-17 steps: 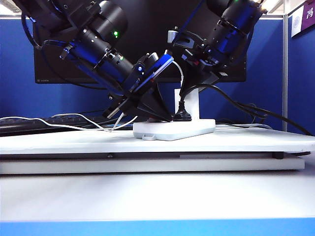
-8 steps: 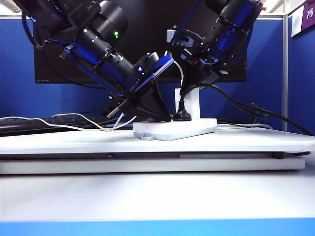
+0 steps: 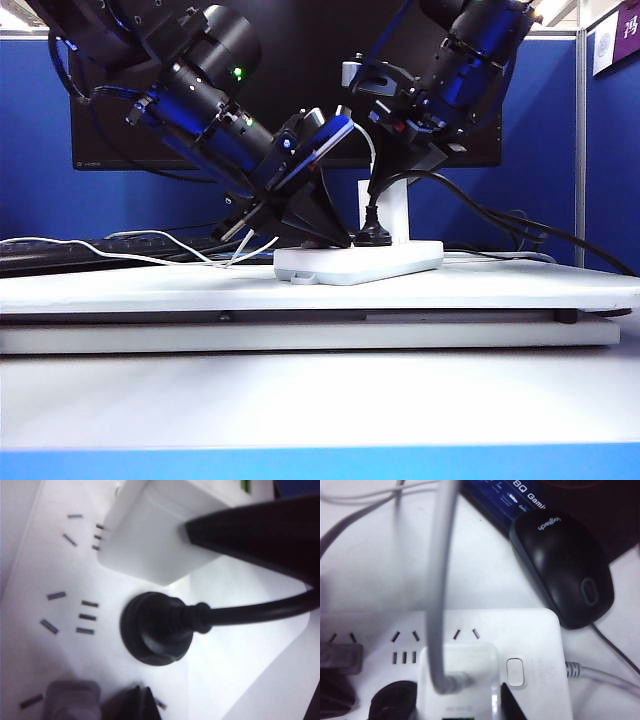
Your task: Unplug the white charger from the socket, then place it next to the socket.
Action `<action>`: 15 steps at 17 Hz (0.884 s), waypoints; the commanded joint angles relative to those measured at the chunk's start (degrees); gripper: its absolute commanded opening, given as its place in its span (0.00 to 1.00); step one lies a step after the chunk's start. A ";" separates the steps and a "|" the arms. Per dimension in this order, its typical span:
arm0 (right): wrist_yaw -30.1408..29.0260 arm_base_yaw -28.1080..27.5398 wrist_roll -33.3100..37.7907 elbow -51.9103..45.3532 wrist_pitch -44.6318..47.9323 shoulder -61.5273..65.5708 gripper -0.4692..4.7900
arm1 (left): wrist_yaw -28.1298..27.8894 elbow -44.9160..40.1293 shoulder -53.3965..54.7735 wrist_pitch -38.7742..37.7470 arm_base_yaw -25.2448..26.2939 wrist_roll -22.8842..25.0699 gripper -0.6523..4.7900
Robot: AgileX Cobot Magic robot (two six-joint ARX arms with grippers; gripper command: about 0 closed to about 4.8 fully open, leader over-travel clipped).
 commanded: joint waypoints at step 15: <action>-6.82 0.61 2.71 0.61 6.10 -2.73 0.09 | -2.43 -0.48 1.44 -2.43 -0.15 1.14 0.11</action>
